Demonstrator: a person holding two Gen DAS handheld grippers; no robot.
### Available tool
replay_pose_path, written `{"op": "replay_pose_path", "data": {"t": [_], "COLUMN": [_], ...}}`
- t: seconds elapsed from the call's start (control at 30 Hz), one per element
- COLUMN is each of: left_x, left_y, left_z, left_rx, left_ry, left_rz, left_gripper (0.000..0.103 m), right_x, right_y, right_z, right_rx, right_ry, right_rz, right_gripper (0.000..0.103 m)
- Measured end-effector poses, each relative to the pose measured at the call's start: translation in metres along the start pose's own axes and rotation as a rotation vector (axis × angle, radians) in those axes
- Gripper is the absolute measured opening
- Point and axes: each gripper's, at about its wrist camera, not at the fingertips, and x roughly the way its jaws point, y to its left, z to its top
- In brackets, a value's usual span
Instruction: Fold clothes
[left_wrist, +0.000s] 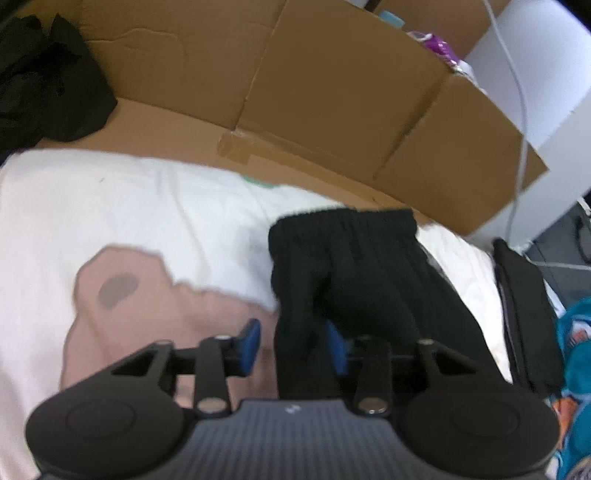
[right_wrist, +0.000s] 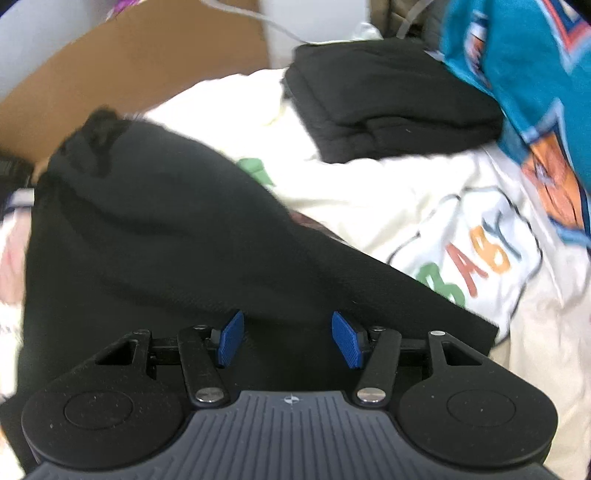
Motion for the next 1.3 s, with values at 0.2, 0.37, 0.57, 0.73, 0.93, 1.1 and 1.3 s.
{"op": "replay_pose_path", "data": {"t": [0.2, 0.37, 0.57, 0.73, 0.93, 1.1, 1.3], "left_x": [-0.032, -0.053, -0.058, -0.053, -0.043, -0.037, -0.055], "left_y": [0.008, 0.013, 0.024, 0.036, 0.039, 0.041, 0.043], "left_z": [-0.052, -0.089, -0.124, -0.151, -0.172, -0.180, -0.188], "left_rx": [0.077, 0.070, -0.010, -0.086, -0.112, -0.100, -0.046], "left_ry": [0.132, 0.191, 0.262, 0.300, 0.333, 0.346, 0.302], "left_rz": [-0.069, -0.148, -0.244, -0.280, -0.343, -0.355, -0.314], "left_gripper": [0.042, 0.042, 0.042, 0.042, 0.041, 0.004, 0.003], "right_x": [-0.016, -0.027, -0.047, -0.052, -0.036, -0.023, -0.009], "right_y": [-0.008, -0.045, -0.086, -0.104, -0.120, -0.125, -0.115], "right_z": [0.005, 0.024, 0.030, 0.012, -0.001, -0.004, -0.002], "right_rx": [-0.011, 0.056, 0.139, 0.212, 0.342, 0.397, 0.400], "right_ry": [-0.013, 0.019, 0.053, 0.089, 0.180, 0.199, 0.187], "right_rz": [-0.050, -0.064, -0.052, -0.046, -0.016, -0.018, 0.000], "right_gripper": [0.061, 0.065, 0.068, 0.071, 0.072, 0.071, 0.060]}}
